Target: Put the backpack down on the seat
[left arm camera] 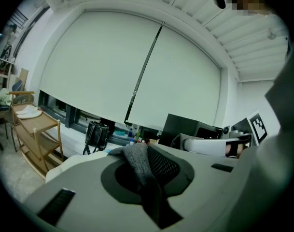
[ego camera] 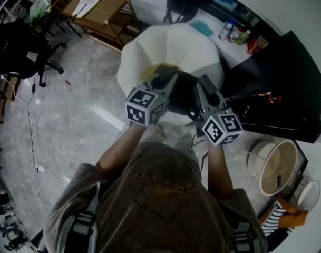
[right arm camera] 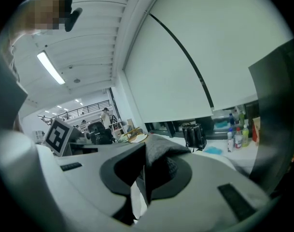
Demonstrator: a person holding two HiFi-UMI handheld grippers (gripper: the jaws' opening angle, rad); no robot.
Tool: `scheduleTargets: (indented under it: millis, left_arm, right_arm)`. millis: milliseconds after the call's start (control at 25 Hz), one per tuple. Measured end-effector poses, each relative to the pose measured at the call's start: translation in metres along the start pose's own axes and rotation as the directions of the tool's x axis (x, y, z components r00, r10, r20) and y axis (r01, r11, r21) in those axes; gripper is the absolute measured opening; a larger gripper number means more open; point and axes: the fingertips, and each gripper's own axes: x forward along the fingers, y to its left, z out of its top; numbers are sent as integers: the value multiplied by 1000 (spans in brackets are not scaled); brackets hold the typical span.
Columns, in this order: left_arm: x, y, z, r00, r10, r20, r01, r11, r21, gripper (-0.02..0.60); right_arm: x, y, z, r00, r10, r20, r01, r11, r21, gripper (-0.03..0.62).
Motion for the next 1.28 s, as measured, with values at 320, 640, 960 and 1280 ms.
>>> scheduleTargets:
  millis: [320,640,960,1280]
  left_arm:
    - [46,26,1,998,65,-7,-65,997,-44,35]
    - [88,53,2,994,112,-7,-112,991,-67,35]
    - [137,87,-15,992,126,-19,-128,989,-75,35]
    - [180,119,-44,990,140,-34,-142,987,-80,35]
  right_arm:
    - [39,-42,4,997,57,-49,-58,998,-12,34]
    - [76,-79,4,992,90,-89,-91,996,-5,34]
    - [119,-122,-12,990,94,-108,-95,995,-5,34]
    - [157,-164,-41,987,91,-131,-92,996,-6,35]
